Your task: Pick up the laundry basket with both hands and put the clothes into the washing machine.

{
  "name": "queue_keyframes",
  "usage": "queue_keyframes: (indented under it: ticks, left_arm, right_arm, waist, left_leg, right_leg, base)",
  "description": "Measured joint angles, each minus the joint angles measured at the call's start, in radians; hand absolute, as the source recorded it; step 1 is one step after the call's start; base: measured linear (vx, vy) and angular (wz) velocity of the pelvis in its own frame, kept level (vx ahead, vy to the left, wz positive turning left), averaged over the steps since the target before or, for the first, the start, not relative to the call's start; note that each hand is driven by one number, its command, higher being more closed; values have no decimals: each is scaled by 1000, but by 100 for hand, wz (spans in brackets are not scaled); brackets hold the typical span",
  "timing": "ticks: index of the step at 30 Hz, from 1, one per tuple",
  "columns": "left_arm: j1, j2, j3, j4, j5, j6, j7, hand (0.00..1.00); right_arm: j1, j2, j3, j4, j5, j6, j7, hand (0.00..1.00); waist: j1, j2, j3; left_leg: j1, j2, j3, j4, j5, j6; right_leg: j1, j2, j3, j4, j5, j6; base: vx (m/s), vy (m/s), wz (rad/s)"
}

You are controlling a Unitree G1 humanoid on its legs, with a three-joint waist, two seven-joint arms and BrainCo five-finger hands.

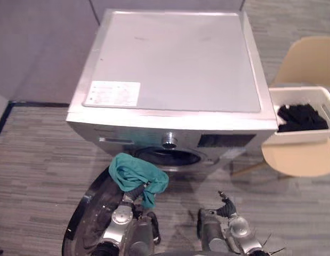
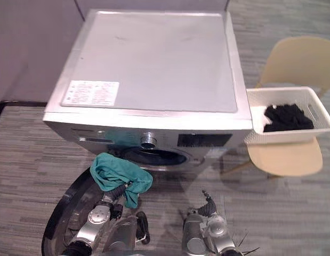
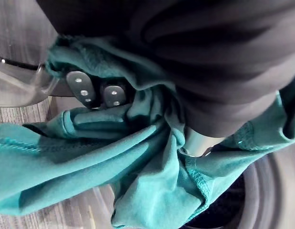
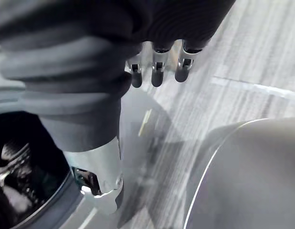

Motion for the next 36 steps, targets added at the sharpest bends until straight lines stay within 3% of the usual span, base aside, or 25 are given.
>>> queue_keyframes:
  ticks: [2, 6, 13, 16, 20, 24, 30, 32, 33, 36]
  left_arm:
    - [-79, -2, -2, -1, -28, 0, 15, 100]
    - [-209, -5, -4, -26, -73, -1, 41, 100]
    - [-459, -37, 7, -179, -113, -2, 115, 100]
    - [-595, -40, 26, -233, -113, -2, 136, 100]
    - [-807, 56, 46, -295, -114, 0, 174, 100]
    - [-1008, 149, 70, -284, -115, 14, 193, 100]
    - [-1373, 256, 58, -82, -79, 54, 184, 100]
    - [-1434, 275, 55, -37, 10, 88, 176, 100]
    - [-1453, 286, 53, -9, 74, 106, 162, 0]
    - [-1464, 308, 24, 44, 253, 158, 126, 0]
  right_arm:
    - [-38, -18, -22, -13, 28, 4, -19, 0]
    - [-125, -30, -26, -80, 61, 20, -41, 0]
    - [-301, 3, -15, -304, 98, 22, -86, 0]
    - [-364, 10, -15, -383, 108, 15, -105, 0]
    - [-381, 9, -21, -514, 112, -6, -109, 0]
    - [-381, 13, -51, -598, 114, -15, -107, 0]
    - [-386, 44, -91, -710, 142, -39, -89, 0]
    - [-385, 46, -98, -739, 149, -48, -67, 0]
    - [-385, 46, -98, -751, 151, -48, -53, 0]
    - [-373, 38, -98, -777, 152, -52, -27, 0]
  waist:
    - [-6, -9, 60]
    - [-25, -7, 133]
    - [-17, -6, 193]
    - [-11, -6, 221]
    - [-3, -7, 237]
    - [-8, -21, 245]
    - [-34, -40, 252]
    - [-41, -41, 252]
    - [-46, -42, 253]
    - [-46, -44, 254]
  left_leg:
    - [-84, 11, 21, 126, -52, 16]
    - [-267, 59, 46, 323, -131, 30]
    - [-645, 182, 30, 643, -208, 47]
    - [-796, 211, -4, 772, -231, 56]
    - [-999, 241, -67, 921, -251, 57]
    - [-1093, 251, -101, 975, -250, 56]
    - [-1204, 252, -134, 1005, -247, 53]
    - [-1234, 251, -140, 1010, -247, 52]
    - [-1243, 250, -141, 1013, -247, 52]
    - [-1255, 250, -136, 1015, -247, 52]
  right_leg:
    - [-101, -18, 5, 113, -48, 15]
    - [-311, -29, 26, 293, -81, 8]
    - [-709, -30, 18, 576, -109, -24]
    - [-859, -29, 20, 708, -135, -34]
    - [-1051, -28, 11, 872, -182, -54]
    - [-1131, -31, -5, 935, -198, -73]
    - [-1218, -34, -25, 963, -202, -79]
    - [-1240, -35, -29, 963, -202, -78]
    - [-1249, -37, -31, 966, -202, -78]
    - [-1259, -45, -34, 970, -203, -77]
  base:
    - [-258, 38, -34]
    - [-258, 25, -29]
    - [-142, -19, -27]
    - [-75, -82, -3]
    - [-33, -124, 2]
    - [-2, -93, 7]
    - [20, -34, 1]
    - [65, -7, -5]
    - [67, -5, 0]
    - [53, -10, 3]
